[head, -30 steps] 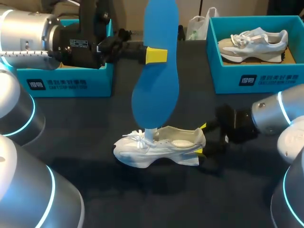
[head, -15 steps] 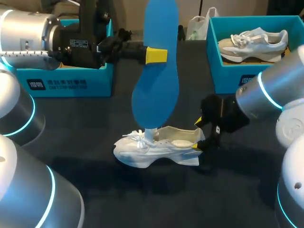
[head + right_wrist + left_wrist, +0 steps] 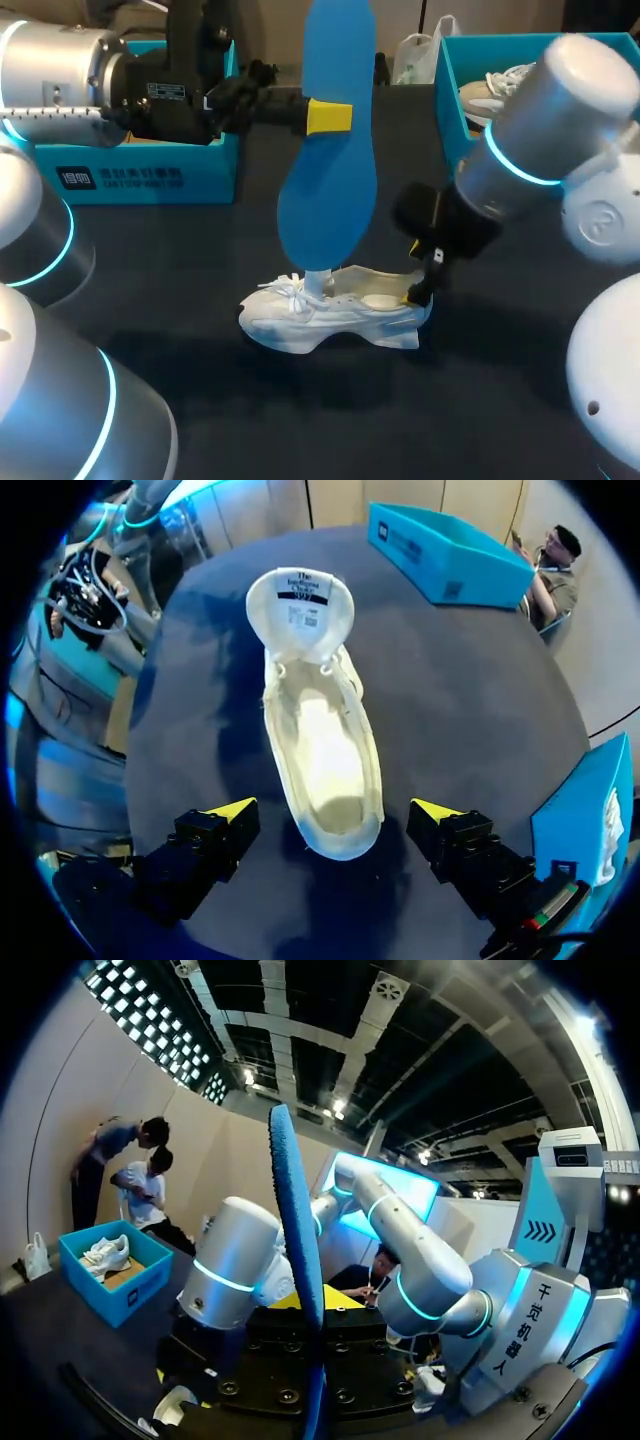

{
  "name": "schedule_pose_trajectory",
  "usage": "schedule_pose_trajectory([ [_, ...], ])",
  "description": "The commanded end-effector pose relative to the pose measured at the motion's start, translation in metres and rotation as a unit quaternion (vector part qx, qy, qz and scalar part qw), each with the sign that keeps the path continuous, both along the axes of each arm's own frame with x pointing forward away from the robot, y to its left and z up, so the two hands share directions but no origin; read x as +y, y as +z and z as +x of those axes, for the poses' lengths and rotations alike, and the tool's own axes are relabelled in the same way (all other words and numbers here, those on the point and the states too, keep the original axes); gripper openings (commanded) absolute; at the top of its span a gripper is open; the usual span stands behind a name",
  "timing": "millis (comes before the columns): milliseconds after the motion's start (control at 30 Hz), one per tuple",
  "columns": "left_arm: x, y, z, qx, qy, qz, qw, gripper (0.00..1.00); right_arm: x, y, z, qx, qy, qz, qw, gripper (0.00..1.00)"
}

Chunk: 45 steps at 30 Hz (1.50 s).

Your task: Take the shoe out of the shoebox, open the shoe tongue, remove and reinsert the insole, then place the shoe into the shoebox

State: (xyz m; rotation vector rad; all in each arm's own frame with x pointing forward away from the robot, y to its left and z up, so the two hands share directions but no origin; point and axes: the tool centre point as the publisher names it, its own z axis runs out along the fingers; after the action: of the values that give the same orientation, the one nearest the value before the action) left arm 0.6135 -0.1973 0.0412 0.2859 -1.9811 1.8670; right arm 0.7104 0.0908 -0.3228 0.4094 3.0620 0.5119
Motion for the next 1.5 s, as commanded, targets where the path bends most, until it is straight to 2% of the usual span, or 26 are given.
schedule_pose_trajectory([
  [33, -0.002, 0.0, 0.001, 0.0, -0.001, 0.0, 1.0, 0.0, 0.009, -0.002, 0.001, 0.047, 0.007, -0.219, 0.975, 1.0],
  [633, -0.002, 0.0, 0.001, 0.0, -0.001, 0.0, 1.0, 0.0, 0.019, -0.005, 0.01, 0.036, 0.028, -0.208, 0.977, 1.0],
  [900, -0.002, 0.0, 0.001, 0.0, -0.001, 0.0, 1.0, 0.0, 0.029, 0.001, 0.027, 0.024, 0.046, -0.213, 0.976, 1.0],
  [1267, -0.002, 0.0, 0.001, 0.0, -0.001, 0.0, 1.0, 0.0, 0.046, -0.014, 0.041, 0.019, 0.065, -0.198, 0.978, 1.0],
  [1500, -0.002, 0.0, 0.001, 0.0, -0.001, 0.0, 1.0, 0.0, 0.047, -0.029, 0.045, 0.001, 0.067, -0.181, 0.981, 1.0],
])
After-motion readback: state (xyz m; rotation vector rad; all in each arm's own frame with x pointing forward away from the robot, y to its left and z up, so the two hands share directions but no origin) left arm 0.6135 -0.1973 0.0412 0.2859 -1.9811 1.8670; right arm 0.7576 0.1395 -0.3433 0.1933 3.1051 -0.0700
